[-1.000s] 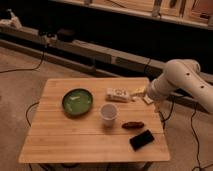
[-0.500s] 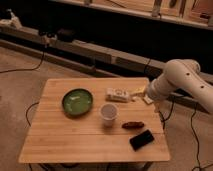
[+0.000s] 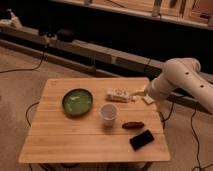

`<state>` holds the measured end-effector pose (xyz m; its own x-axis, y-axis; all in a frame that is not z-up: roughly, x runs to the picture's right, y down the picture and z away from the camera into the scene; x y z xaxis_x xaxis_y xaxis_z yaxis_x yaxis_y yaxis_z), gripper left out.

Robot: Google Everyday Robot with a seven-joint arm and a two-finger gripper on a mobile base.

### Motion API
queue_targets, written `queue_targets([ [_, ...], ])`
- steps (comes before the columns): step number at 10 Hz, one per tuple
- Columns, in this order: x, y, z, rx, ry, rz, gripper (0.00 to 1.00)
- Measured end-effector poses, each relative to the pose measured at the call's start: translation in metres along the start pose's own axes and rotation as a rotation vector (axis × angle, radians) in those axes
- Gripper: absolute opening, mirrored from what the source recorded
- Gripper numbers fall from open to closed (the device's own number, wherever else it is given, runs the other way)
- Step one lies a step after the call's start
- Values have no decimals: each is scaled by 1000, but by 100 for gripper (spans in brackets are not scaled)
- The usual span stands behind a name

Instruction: Place the eraser in the ceramic cup

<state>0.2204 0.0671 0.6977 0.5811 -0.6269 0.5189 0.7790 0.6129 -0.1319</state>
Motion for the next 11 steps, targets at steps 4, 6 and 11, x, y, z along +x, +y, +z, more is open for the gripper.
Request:
queue_targets([
  [4, -3, 11, -14, 16, 24, 166, 80],
  [6, -12, 20, -10, 50, -10, 231, 80],
  [11, -22, 67, 7, 27, -24, 351, 80],
])
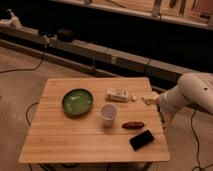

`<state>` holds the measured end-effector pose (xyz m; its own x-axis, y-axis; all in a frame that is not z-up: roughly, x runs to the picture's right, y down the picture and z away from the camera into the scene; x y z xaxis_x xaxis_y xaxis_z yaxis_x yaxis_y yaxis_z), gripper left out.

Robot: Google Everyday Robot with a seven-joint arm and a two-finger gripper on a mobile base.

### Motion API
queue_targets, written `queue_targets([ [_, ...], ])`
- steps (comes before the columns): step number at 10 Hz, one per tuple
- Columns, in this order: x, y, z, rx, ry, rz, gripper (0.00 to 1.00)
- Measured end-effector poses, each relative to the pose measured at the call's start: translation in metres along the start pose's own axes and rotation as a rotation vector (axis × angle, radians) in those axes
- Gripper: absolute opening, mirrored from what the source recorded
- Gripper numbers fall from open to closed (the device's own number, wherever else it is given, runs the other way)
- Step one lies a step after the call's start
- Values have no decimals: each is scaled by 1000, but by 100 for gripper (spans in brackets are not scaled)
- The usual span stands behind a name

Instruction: Place the eraser in the ceramic cup

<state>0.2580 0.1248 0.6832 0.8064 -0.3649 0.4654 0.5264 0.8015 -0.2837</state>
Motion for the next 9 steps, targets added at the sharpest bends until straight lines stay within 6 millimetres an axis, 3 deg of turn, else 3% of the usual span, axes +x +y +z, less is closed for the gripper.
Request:
queue_targets([
  [7, -2, -2, 2, 1, -6, -3, 80],
  [9, -4, 7, 10, -10, -23, 30, 80],
])
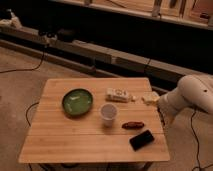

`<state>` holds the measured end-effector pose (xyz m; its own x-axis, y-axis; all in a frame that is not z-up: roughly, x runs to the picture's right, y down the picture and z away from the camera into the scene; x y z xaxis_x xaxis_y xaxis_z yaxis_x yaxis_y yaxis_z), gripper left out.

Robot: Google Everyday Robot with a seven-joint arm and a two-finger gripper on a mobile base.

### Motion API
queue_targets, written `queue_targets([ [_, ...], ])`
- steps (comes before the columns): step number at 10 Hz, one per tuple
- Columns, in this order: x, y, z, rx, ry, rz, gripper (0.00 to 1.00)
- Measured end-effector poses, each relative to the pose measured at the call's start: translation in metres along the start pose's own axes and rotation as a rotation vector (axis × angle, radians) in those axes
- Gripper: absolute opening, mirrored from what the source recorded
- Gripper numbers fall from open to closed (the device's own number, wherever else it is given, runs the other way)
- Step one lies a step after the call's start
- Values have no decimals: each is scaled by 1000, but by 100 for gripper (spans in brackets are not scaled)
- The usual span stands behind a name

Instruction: Place the eraser in the ceramic cup

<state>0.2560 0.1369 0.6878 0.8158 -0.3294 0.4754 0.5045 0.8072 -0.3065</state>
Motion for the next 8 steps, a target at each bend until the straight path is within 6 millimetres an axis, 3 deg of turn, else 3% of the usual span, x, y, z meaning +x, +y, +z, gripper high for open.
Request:
queue_targets([
  [2, -1, 9, 7, -15, -15, 26, 80],
  [5, 2, 39, 33, -102, -47, 80, 80],
  [8, 5, 53, 63, -165, -75, 102, 80],
])
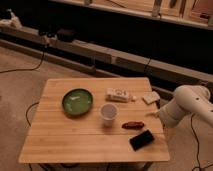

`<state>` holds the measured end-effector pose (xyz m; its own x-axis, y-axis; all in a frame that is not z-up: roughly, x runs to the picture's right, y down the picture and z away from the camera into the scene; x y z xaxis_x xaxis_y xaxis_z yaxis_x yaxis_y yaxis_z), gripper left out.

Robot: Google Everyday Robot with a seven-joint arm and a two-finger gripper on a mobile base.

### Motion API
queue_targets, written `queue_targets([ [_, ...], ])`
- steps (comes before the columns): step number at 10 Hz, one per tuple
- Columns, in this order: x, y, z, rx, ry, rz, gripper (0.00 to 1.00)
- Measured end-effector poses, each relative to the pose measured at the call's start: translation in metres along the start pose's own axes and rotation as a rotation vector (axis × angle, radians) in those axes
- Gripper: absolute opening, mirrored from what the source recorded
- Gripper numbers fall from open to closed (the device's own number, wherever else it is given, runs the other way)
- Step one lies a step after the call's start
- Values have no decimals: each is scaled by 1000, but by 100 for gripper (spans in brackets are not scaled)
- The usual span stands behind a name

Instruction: Place the eraser in the ceramic cup

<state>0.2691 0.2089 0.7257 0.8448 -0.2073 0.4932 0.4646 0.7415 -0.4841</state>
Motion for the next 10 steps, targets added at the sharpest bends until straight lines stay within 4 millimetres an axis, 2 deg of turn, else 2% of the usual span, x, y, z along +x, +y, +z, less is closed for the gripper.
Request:
queue_targets([
  [4, 4, 1, 27, -27, -30, 3, 80],
  [8, 3, 5, 39, -64, -23, 2, 80],
  [10, 3, 5, 38, -65, -21, 3, 80],
])
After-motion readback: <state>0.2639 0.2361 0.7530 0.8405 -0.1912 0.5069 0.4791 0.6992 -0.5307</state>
